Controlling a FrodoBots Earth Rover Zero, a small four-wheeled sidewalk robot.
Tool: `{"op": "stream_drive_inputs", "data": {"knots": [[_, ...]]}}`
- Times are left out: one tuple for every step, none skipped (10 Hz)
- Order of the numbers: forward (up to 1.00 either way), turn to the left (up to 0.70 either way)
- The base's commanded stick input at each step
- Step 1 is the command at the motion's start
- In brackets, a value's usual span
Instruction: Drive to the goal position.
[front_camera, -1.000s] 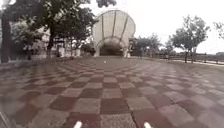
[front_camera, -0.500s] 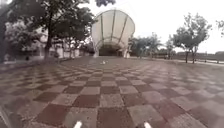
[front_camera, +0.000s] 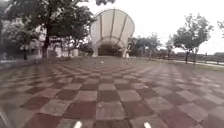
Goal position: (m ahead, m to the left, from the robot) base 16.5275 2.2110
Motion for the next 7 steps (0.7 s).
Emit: {"op": "stream_drive_inputs", "data": {"knots": [[0.50,0.00],[0.50,0.00],[0.50,0.00],[0.50,0.00],[0.50,0.00],[0.50,0.00],[0.50,0.00]]}}
